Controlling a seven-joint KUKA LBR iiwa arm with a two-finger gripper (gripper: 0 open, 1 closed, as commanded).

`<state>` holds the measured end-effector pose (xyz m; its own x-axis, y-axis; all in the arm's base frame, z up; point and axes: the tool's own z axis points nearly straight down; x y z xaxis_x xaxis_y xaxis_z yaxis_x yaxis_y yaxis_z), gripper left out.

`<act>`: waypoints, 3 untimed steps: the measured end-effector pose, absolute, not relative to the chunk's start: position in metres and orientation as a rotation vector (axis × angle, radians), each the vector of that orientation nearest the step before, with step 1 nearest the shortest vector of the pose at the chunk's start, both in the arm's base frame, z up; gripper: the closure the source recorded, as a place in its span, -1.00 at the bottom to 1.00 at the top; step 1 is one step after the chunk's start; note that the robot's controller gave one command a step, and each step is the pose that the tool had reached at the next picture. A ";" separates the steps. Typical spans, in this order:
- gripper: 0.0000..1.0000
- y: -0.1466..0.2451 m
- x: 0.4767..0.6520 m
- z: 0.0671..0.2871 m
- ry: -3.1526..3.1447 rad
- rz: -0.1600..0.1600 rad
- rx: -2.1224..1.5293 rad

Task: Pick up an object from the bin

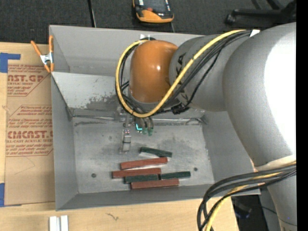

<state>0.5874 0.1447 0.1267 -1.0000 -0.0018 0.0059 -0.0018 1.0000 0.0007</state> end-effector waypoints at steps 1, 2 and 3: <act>-1.00 0.144 0.590 0.131 -3.143 -0.003 0.001; -1.00 0.140 0.570 0.113 -3.146 -0.003 0.219; -1.00 0.115 0.532 0.102 -3.098 -0.001 0.515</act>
Offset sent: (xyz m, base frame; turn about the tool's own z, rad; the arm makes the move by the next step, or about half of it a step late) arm -0.0637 -0.0167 -0.0567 -0.3880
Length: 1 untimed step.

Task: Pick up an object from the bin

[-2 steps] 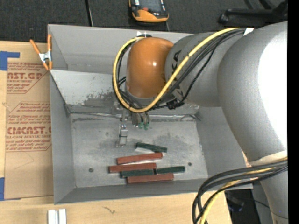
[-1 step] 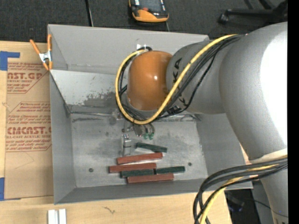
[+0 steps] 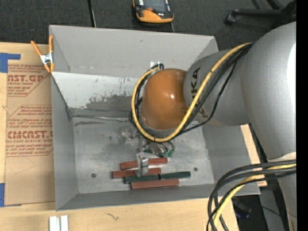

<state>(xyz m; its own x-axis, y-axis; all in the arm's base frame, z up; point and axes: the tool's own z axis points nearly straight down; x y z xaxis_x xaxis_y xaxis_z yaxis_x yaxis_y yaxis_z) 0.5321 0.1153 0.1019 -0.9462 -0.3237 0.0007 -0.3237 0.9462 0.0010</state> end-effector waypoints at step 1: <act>-1.00 0.112 0.515 0.115 -3.089 0.000 0.570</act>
Offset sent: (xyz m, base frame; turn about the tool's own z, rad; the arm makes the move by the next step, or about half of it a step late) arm -0.0026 -0.0209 -0.0319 -0.1015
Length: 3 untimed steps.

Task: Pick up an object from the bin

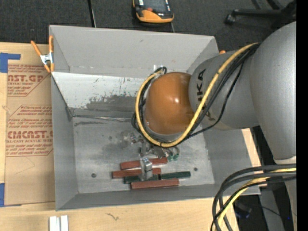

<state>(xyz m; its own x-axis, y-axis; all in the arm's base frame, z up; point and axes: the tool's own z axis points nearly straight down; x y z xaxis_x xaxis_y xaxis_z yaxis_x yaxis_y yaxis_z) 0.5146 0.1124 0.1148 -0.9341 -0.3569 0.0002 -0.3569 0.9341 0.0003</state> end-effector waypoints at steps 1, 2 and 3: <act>-1.00 0.097 0.528 0.072 -3.069 -0.003 0.675; 1.00 0.094 0.508 0.071 -3.116 -0.003 0.436; 1.00 0.094 0.508 0.071 -3.116 -0.003 0.437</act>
Offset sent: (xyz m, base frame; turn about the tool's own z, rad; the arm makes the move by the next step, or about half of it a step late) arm -0.0073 -0.0198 -0.0448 0.0862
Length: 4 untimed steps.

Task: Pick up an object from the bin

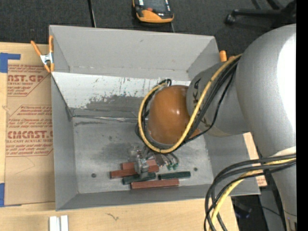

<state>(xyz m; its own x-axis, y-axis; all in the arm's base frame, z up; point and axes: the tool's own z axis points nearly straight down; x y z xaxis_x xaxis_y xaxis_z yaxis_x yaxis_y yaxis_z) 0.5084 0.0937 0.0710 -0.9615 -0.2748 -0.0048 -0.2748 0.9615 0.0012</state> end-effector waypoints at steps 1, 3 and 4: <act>1.00 0.094 0.507 0.074 3.110 0.003 -0.436; 1.00 0.094 0.507 0.111 3.111 0.001 -0.436; 1.00 0.094 0.508 0.121 3.109 0.000 -0.437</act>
Offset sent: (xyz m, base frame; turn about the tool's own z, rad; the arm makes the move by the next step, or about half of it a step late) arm 0.0000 -0.0001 0.0349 0.0000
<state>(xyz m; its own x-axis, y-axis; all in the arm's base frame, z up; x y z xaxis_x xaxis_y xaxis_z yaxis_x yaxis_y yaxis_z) 0.5079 0.0937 0.1212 -0.9613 -0.2754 -0.0020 -0.2754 0.9613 -0.0002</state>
